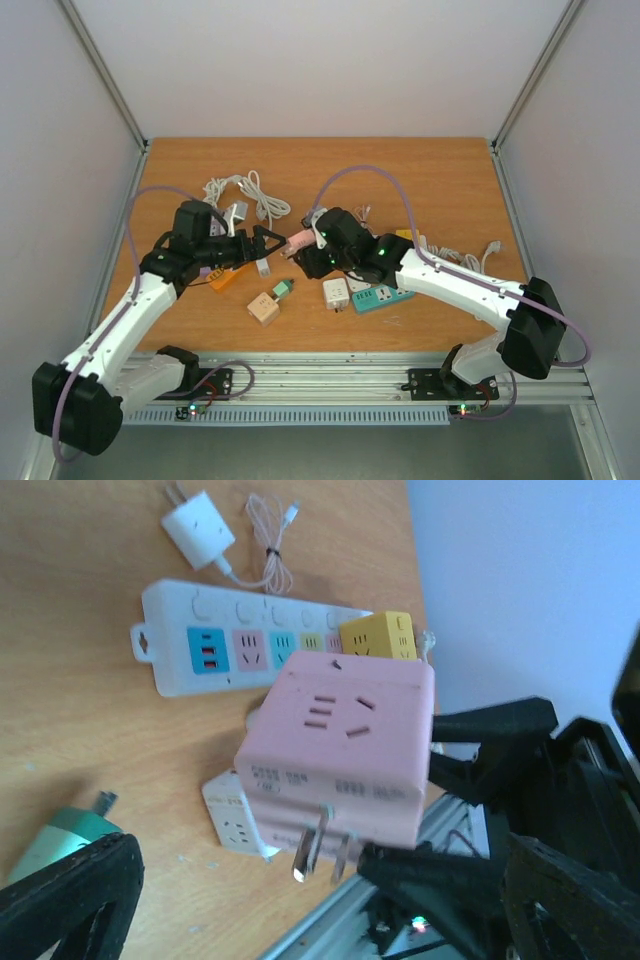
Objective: Insert the plug
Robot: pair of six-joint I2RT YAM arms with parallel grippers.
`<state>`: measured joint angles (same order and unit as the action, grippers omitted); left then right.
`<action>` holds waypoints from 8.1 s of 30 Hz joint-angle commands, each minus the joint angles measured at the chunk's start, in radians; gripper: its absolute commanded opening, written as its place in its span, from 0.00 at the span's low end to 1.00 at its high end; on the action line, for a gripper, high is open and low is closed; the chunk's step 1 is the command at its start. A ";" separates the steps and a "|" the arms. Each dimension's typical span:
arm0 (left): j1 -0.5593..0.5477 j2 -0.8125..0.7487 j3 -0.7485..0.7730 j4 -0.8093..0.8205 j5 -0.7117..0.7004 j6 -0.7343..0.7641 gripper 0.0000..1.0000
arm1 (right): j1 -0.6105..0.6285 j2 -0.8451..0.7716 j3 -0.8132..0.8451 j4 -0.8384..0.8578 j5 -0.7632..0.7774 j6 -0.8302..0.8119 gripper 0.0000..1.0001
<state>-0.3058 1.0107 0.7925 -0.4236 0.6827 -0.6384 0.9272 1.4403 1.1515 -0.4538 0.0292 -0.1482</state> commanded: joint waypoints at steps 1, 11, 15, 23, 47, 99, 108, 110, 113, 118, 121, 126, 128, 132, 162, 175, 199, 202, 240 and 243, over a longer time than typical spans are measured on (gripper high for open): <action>-0.019 0.034 -0.040 0.155 0.070 -0.179 0.96 | 0.023 -0.039 -0.023 0.106 -0.070 0.033 0.53; -0.054 0.067 -0.088 0.215 0.110 -0.266 0.85 | 0.032 -0.062 -0.052 0.142 -0.136 0.097 0.53; -0.078 0.054 -0.092 0.218 0.104 -0.296 0.77 | 0.032 -0.050 -0.026 0.122 -0.158 0.108 0.54; -0.081 0.045 -0.073 0.219 0.100 -0.244 0.51 | 0.030 -0.025 0.020 0.058 -0.209 0.110 0.69; -0.081 -0.054 -0.026 0.588 0.411 -0.219 0.48 | -0.269 -0.228 -0.173 0.326 -0.879 0.309 0.95; -0.095 -0.497 0.004 -0.141 -0.746 0.329 0.99 | -0.249 -0.069 0.030 -0.484 0.174 0.221 0.30; -0.130 -0.505 0.006 -0.144 -0.785 0.347 0.99 | -0.253 0.053 0.058 -0.447 0.188 0.206 0.31; -0.130 -0.494 0.008 -0.148 -0.794 0.348 0.99 | -0.261 0.074 0.061 -0.443 0.195 0.193 0.31; -0.130 -0.471 0.013 -0.153 -0.803 0.348 0.99 | -0.285 0.108 0.077 -0.438 0.201 0.173 0.31; -0.130 -0.457 0.011 -0.155 -0.807 0.348 0.99 | -0.300 0.183 0.119 -0.456 0.230 0.137 0.31; -0.129 -0.449 0.014 -0.157 -0.815 0.350 0.99 | -0.319 0.193 0.113 -0.435 0.217 0.133 0.31; -0.128 -0.438 0.013 -0.155 -0.813 0.350 0.99 | -0.345 0.210 0.114 -0.422 0.192 0.113 0.31; -0.128 -0.434 0.014 -0.155 -0.813 0.350 0.99 | -0.362 0.213 0.112 -0.416 0.171 0.110 0.31; -0.128 -0.433 0.013 -0.154 -0.815 0.352 0.99 | -0.388 0.223 0.106 -0.396 0.118 0.101 0.32; -0.119 -0.414 0.013 -0.162 -0.813 0.349 0.99 | -0.426 0.286 0.085 -0.463 0.158 0.132 0.32; -0.113 -0.398 0.014 -0.162 -0.811 0.347 0.99 | -0.426 0.267 0.079 -0.493 0.107 0.147 0.32; -0.088 -0.362 0.018 -0.164 -0.802 0.345 0.99 | -0.426 0.424 -0.006 -0.388 0.119 0.139 0.33; -0.086 -0.353 0.019 -0.165 -0.795 0.344 0.99 | -0.426 0.446 -0.019 -0.382 0.129 0.143 0.33; -0.084 -0.188 0.090 -0.199 -0.419 0.177 0.98 | -0.179 -0.043 -0.080 -0.481 0.243 0.354 0.64; -0.084 -0.190 0.088 -0.214 -0.422 0.170 0.98 | -0.146 -0.004 -0.100 -0.438 0.228 0.357 0.62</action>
<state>-0.3920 0.8310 0.8879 -0.6621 0.2340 -0.4316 0.7452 1.3972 1.0733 -0.9264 0.2272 0.1589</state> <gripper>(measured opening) 0.979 0.623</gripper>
